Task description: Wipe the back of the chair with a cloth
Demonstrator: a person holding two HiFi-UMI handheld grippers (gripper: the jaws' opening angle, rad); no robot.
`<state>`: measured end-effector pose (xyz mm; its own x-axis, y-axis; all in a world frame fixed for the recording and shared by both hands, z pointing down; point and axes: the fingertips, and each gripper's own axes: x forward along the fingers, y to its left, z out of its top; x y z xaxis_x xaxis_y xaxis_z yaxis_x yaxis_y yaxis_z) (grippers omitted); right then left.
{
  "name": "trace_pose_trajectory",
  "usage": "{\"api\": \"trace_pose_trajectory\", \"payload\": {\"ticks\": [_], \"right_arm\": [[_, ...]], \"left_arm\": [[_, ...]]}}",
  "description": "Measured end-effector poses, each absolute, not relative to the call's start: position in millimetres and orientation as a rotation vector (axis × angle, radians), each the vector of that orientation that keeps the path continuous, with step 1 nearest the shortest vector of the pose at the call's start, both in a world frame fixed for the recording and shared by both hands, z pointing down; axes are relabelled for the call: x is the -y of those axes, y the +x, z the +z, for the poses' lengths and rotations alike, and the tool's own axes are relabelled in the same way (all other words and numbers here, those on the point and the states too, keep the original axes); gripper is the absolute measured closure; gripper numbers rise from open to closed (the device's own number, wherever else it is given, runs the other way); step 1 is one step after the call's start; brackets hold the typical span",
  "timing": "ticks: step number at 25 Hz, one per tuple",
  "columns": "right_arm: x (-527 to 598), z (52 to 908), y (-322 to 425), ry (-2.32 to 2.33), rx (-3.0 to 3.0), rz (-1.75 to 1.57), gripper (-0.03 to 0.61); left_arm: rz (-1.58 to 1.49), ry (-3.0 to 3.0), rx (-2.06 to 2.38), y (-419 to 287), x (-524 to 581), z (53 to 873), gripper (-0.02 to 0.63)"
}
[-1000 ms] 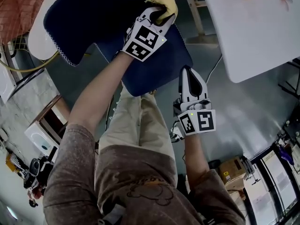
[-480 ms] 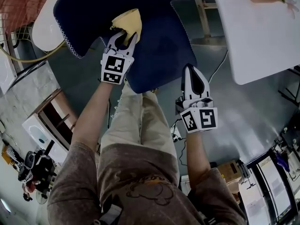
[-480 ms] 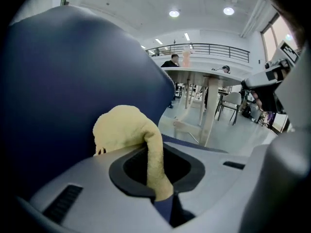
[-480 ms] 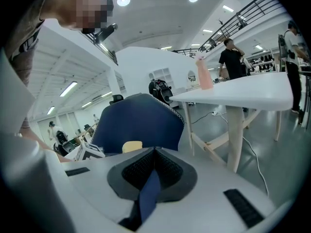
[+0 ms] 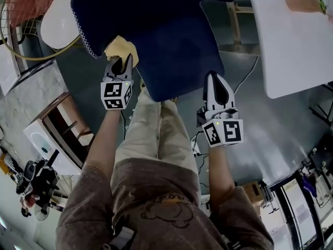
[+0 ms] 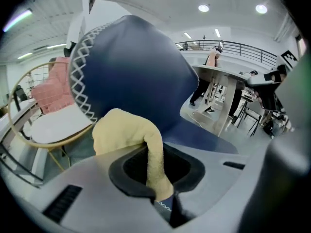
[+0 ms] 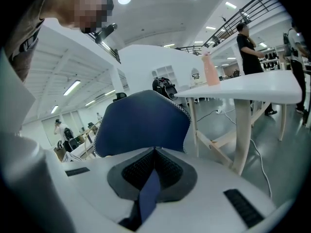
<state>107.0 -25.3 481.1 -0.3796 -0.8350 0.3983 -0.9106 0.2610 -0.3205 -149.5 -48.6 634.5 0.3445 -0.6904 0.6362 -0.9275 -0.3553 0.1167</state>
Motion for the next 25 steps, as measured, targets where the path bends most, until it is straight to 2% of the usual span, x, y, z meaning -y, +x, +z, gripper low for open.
{"api": "trace_pose_trajectory", "payload": {"ticks": [9,25], "right_arm": [[28,485,102,1.642,2.365,0.772,0.551],[25,496,110,1.636,2.332,0.809,0.551]], "left_arm": [[0.699,2.081,1.443,-160,70,660,0.56],[0.781,2.042,1.417,-136,128,696,0.56]]}}
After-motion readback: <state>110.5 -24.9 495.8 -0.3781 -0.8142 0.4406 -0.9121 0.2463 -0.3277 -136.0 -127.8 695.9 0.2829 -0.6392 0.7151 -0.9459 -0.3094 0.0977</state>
